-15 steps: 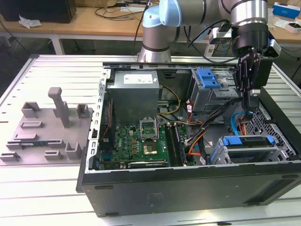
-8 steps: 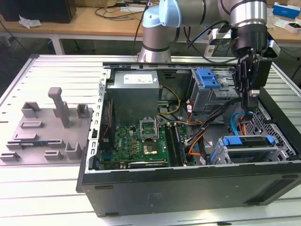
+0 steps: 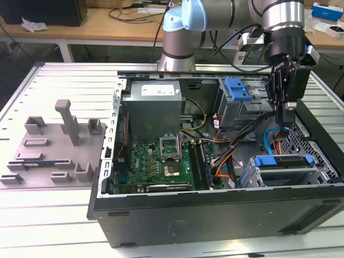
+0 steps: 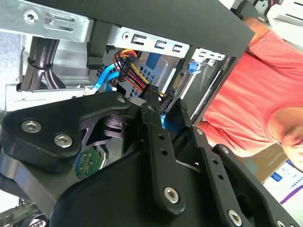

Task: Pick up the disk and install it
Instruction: 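Insert the first disk wire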

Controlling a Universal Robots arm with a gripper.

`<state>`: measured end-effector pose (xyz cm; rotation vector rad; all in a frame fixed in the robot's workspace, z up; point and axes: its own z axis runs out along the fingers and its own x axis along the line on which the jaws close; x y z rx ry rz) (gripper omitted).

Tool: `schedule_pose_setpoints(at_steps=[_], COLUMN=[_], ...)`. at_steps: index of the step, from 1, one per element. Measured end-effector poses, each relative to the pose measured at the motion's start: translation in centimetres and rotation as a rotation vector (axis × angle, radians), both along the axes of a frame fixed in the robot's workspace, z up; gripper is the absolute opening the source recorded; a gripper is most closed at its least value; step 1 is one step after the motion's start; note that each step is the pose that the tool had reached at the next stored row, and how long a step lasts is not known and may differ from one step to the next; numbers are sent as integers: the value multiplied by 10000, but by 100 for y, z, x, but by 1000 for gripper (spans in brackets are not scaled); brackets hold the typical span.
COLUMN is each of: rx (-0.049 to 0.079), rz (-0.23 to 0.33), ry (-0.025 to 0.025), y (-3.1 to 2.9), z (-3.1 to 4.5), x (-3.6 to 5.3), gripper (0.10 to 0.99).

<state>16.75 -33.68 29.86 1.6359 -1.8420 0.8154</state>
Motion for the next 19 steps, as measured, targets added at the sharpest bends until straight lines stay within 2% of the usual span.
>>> schedule_pose_setpoints(at_steps=[2, 7, 9, 15, 19], rx=[56, 344, 385, 332, 180], rz=[19, 41, 43, 41, 41], ry=[-1, -12, -12, -13, -12], y=[0, 0, 0, -1, 4], z=[-6, -16, -19, -18, -18], x=[0, 0, 0, -1, -1], gripper=[322, 322, 322, 322, 322])
